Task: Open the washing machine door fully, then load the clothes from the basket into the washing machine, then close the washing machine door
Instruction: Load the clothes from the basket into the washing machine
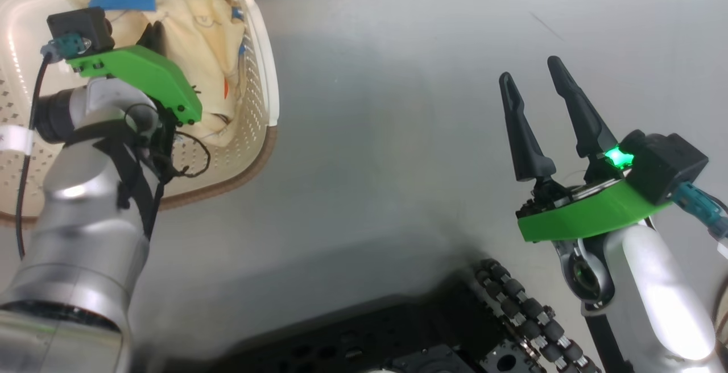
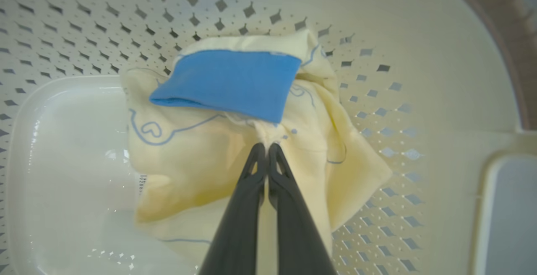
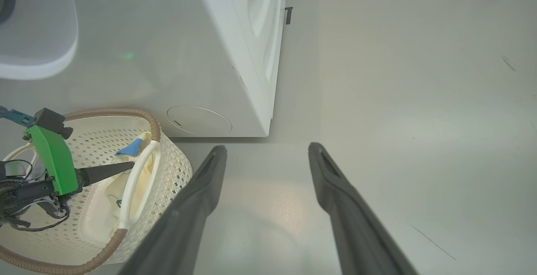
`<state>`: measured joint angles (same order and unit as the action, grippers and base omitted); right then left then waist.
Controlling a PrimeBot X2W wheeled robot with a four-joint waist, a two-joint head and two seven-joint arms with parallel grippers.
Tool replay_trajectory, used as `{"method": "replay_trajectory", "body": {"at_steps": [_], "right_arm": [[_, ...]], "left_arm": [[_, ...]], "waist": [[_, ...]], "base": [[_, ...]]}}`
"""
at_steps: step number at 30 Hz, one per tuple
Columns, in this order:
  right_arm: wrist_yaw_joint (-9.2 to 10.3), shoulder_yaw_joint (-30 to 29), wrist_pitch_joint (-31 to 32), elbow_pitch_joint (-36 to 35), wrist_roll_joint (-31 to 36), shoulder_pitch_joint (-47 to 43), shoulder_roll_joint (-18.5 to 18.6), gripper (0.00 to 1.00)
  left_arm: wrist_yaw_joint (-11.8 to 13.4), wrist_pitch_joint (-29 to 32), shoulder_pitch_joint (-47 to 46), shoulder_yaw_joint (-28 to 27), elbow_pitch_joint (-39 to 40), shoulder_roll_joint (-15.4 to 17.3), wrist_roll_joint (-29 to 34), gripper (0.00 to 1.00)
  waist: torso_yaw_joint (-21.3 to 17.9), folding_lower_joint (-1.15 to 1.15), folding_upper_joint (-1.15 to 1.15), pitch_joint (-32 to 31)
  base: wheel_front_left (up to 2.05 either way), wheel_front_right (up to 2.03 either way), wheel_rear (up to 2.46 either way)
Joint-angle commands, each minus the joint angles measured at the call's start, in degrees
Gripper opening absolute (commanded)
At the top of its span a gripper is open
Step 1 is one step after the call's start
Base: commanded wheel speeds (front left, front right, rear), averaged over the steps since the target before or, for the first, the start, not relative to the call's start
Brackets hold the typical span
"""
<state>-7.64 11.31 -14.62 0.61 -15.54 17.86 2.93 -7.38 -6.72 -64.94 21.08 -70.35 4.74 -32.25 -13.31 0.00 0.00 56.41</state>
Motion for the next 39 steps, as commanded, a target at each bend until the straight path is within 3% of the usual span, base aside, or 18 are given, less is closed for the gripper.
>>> {"method": "replay_trajectory", "body": {"at_steps": [1, 18, 26, 39], "right_arm": [[0.15, 0.64, -0.38, -1.17, 0.43, -2.06, -0.05, 1.0], [0.15, 0.25, -0.38, 0.36, 0.51, -2.19, 1.84, 1.0], [0.15, 0.38, -0.38, 1.18, 0.27, -3.07, 2.59, 1.0], [0.15, 1.1, -0.38, 2.88, -0.39, -5.11, 3.04, 1.0]], "left_arm": [[-0.09, -1.11, 3.24, 0.02, 1.52, 1.36, -0.82, 0.0], [-0.1, -8.2, 13.41, 7.04, 17.15, 4.71, -11.07, 0.0], [-0.11, -8.26, 21.27, -0.98, 29.3, 6.39, -7.79, 0.0], [-0.11, -8.27, 32.82, -11.89, 43.72, 3.96, 1.34, 0.0]], "waist": [[0.42, 0.0, 0.0, -1.06], [4.53, 0.0, 0.0, -12.14], [5.85, 0.0, 0.0, -17.46], [6.46, 0.0, 0.0, -26.99]], "base": [[0.0, 0.0, 0.0], [0.0, 0.0, 0.0], [0.0, 0.0, 0.0], [0.0, 0.0, 0.0]]}}
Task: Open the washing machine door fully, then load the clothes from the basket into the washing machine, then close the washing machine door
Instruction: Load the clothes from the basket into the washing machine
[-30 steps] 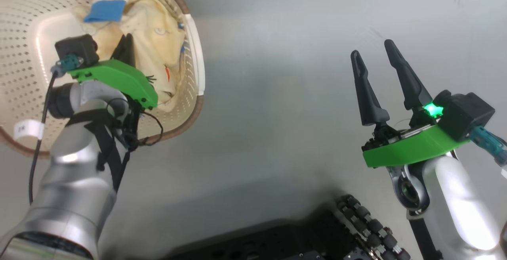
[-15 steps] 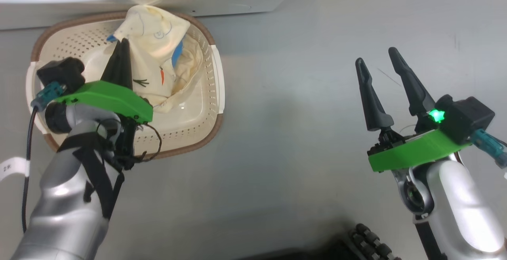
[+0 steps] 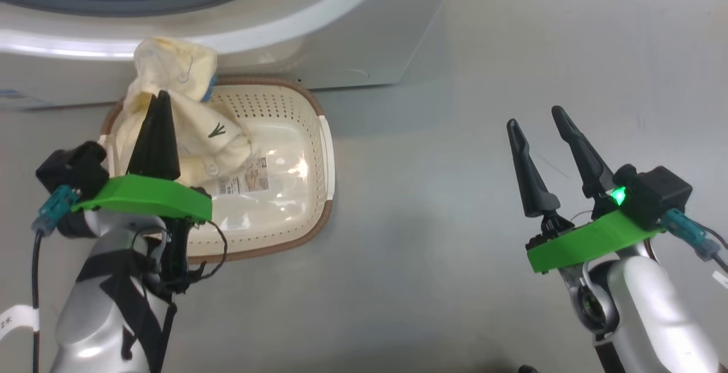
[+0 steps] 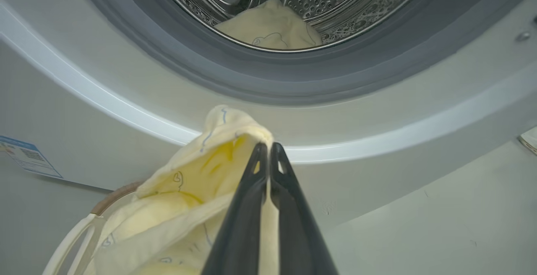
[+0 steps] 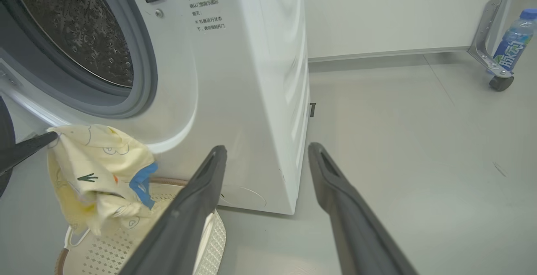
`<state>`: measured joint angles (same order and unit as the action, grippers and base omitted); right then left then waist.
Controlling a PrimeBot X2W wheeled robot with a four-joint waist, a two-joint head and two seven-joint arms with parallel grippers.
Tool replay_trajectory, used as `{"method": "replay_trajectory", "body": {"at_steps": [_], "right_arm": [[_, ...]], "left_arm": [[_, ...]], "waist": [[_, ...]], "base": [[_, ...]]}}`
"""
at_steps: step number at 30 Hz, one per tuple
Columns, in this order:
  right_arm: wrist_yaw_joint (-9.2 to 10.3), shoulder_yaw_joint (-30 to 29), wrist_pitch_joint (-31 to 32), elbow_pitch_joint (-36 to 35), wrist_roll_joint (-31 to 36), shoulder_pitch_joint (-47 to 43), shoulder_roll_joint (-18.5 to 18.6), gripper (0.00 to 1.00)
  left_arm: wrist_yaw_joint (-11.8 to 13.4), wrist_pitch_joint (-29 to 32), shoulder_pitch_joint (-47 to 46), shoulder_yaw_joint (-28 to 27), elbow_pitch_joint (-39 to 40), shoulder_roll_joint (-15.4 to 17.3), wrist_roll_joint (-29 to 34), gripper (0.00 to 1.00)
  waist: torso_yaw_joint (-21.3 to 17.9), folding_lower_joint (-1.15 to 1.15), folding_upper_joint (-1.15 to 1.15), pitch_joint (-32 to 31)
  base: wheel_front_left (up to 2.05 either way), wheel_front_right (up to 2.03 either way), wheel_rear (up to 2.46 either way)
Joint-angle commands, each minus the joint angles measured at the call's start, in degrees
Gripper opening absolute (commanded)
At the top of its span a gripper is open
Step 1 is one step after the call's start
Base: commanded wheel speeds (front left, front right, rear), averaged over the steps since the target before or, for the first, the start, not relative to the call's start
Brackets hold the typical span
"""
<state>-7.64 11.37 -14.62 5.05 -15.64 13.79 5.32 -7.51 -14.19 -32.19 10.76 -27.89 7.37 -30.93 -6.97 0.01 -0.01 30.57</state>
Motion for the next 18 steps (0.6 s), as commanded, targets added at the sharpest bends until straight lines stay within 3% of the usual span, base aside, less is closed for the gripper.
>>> {"method": "replay_trajectory", "body": {"at_steps": [1, 18], "right_arm": [[0.15, 1.1, -0.38, -1.4, -0.36, -1.28, 0.72, 1.0], [0.15, 1.67, -0.38, 0.0, -0.97, -5.2, 0.94, 1.0]], "left_arm": [[0.02, -0.8, 0.8, -2.2, 2.18, 1.19, 0.55, 0.0], [0.04, -0.81, 8.79, -9.04, 12.95, 0.45, 6.95, 0.0]], "waist": [[0.12, -0.01, 0.01, -1.94], [0.39, -0.01, 0.01, -13.13]], "base": [[0.0, 0.0, 0.0], [0.0, 0.0, 0.0]]}}
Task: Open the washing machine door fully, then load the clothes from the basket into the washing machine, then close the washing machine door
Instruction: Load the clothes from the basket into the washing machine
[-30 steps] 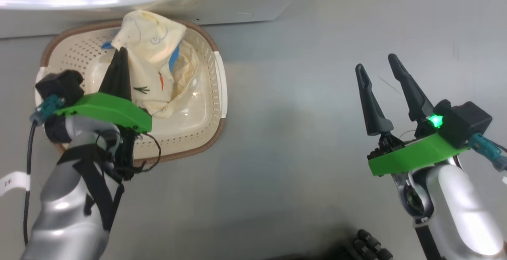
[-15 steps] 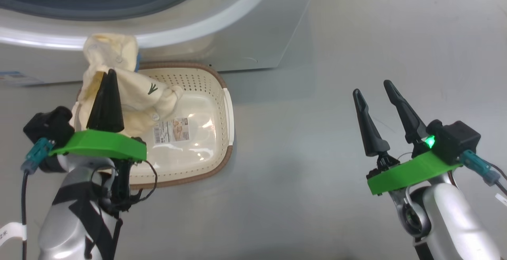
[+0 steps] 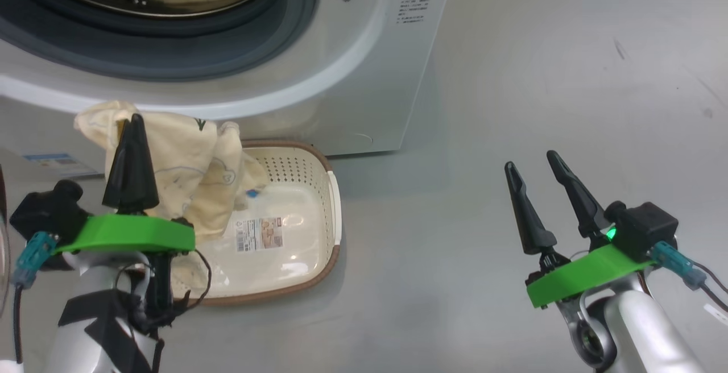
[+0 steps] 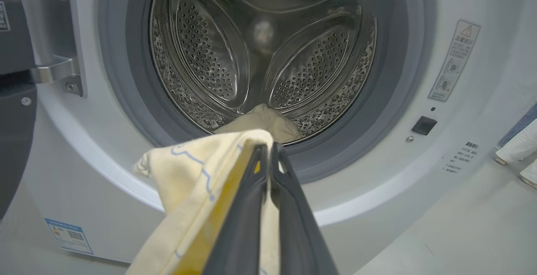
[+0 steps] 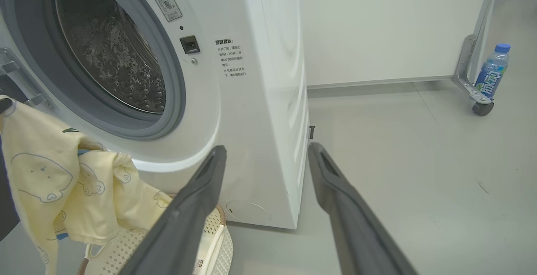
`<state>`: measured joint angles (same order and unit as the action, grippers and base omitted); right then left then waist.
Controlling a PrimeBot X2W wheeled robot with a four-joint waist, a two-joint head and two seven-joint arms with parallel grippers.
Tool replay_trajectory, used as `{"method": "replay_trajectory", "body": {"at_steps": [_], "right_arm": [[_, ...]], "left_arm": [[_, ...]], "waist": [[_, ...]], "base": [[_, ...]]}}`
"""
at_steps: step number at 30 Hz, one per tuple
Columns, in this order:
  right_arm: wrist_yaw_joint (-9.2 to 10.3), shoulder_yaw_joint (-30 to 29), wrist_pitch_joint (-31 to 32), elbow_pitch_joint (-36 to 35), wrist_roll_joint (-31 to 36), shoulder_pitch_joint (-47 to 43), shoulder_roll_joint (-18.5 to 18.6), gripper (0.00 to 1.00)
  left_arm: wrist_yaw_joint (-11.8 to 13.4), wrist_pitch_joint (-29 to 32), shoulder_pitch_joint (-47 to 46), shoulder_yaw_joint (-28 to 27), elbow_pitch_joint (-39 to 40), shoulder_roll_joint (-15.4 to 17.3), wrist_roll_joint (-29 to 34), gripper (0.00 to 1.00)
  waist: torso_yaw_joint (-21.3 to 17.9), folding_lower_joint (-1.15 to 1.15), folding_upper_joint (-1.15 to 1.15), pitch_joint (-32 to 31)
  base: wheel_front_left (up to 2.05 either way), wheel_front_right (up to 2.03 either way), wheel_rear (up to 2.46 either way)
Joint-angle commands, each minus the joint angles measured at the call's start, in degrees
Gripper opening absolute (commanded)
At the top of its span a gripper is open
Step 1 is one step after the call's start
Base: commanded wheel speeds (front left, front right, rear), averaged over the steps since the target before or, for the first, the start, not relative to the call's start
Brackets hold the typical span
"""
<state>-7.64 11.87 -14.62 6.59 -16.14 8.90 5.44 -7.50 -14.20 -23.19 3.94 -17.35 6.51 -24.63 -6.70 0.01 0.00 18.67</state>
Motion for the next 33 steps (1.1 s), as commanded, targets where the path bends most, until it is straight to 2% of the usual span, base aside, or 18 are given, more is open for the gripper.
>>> {"method": "replay_trajectory", "body": {"at_steps": [1, 13, 23, 33], "right_arm": [[0.15, 1.13, -0.38, -1.52, -0.45, -0.53, 0.82, 1.0], [0.15, 1.17, -0.38, -1.4, -0.29, -3.06, 1.15, 1.0], [0.15, 1.49, -0.38, -0.92, -0.39, -5.68, 1.14, 1.0], [0.15, 1.53, -0.38, -1.44, -0.12, -6.62, 1.42, 1.0]], "left_arm": [[0.06, -0.8, 0.14, -2.61, 2.98, 1.26, 0.9, 0.0], [0.75, -0.8, 5.65, -5.18, 8.22, 1.14, 4.34, 0.0], [2.69, -0.8, 12.86, -6.24, 12.42, 0.24, 6.64, 0.0], [3.55, -0.8, 15.67, -5.93, 13.69, -0.18, 7.63, 0.0]], "waist": [[0.16, -0.01, 0.0, -1.69], [0.53, -0.01, 0.0, -6.77], [0.25, -0.01, 0.0, -11.23], [-0.07, -0.01, 0.0, -11.35]], "base": [[0.0, 0.0, 0.0], [0.0, 0.0, 0.0], [0.0, 0.0, 0.0], [0.0, 0.0, 0.0]]}}
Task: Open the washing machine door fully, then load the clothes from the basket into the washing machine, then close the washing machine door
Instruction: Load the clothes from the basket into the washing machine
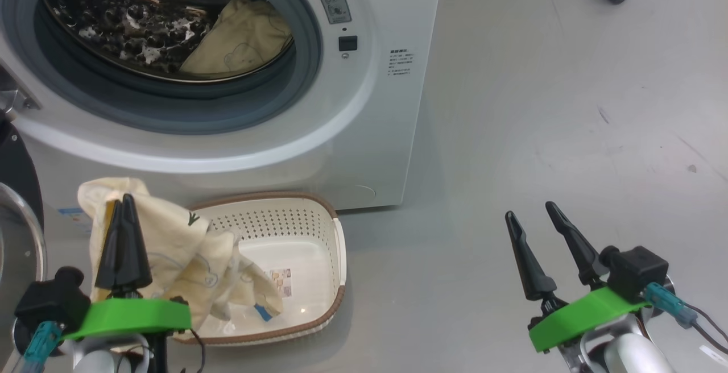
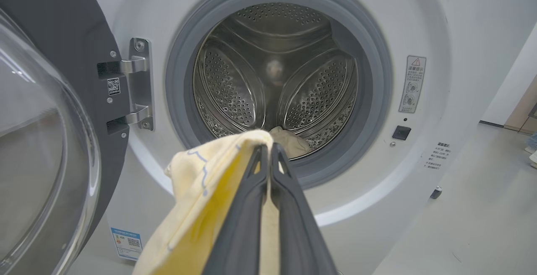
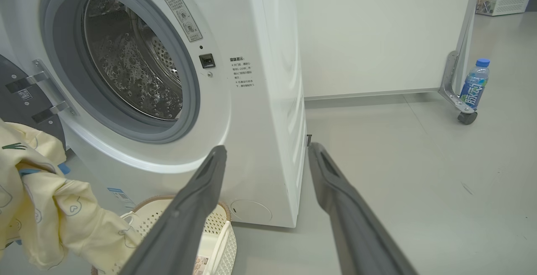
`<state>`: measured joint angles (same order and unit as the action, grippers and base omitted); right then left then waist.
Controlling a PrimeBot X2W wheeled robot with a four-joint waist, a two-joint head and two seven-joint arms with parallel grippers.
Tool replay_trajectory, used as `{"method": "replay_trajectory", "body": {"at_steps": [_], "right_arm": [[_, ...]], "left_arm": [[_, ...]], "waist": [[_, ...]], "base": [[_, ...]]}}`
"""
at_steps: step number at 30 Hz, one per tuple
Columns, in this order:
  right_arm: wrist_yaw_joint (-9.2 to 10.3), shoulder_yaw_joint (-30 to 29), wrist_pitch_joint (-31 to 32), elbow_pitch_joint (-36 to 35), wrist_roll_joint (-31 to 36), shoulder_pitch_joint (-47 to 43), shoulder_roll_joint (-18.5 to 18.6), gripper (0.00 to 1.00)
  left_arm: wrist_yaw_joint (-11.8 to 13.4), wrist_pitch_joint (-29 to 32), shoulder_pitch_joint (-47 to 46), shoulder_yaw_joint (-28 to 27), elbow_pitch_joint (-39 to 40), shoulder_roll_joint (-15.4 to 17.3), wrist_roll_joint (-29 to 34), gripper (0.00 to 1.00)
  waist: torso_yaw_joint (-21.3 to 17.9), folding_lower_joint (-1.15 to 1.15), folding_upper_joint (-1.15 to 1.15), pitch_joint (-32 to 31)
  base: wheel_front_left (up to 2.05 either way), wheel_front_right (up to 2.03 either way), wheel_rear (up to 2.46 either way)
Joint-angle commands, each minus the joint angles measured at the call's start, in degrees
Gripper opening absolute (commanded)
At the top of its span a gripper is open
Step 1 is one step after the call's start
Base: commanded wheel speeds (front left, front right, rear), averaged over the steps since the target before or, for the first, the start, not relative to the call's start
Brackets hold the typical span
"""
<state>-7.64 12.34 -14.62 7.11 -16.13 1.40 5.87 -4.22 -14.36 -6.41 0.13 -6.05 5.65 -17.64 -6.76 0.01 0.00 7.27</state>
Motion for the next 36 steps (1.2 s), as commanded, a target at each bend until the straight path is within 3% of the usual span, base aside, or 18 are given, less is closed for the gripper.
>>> {"method": "replay_trajectory", "body": {"at_steps": [1, 10, 24, 36], "right_arm": [[0.15, 1.1, -0.38, -1.99, -0.13, 0.88, 1.0, 1.0], [0.15, 0.81, -0.38, -2.42, -0.2, 1.41, 0.97, 1.0], [0.15, 0.82, -0.38, -3.38, 0.01, 4.83, 0.67, 1.0], [0.15, 1.95, -0.38, -2.97, -0.2, 7.72, 0.02, 1.0]], "left_arm": [[0.31, -0.63, -1.02, -2.02, 2.39, 0.63, 0.7, 0.0], [0.49, -0.54, -1.81, -1.39, 2.42, 0.56, 0.69, 0.0], [0.21, -0.5, -9.08, -0.22, -0.17, 0.88, 0.55, 0.0], [0.13, -0.13, -17.93, -0.71, -3.95, 3.58, 1.18, 0.0]], "waist": [[-0.03, -0.01, 0.0, 0.15], [0.17, -0.01, 0.0, 2.59], [0.29, -0.01, 0.0, 11.87], [-2.06, -0.01, 0.0, 16.37]], "base": [[0.0, 0.0, 0.0], [0.0, 0.0, 0.0], [0.0, 0.0, 0.0], [0.0, 0.0, 0.0]]}}
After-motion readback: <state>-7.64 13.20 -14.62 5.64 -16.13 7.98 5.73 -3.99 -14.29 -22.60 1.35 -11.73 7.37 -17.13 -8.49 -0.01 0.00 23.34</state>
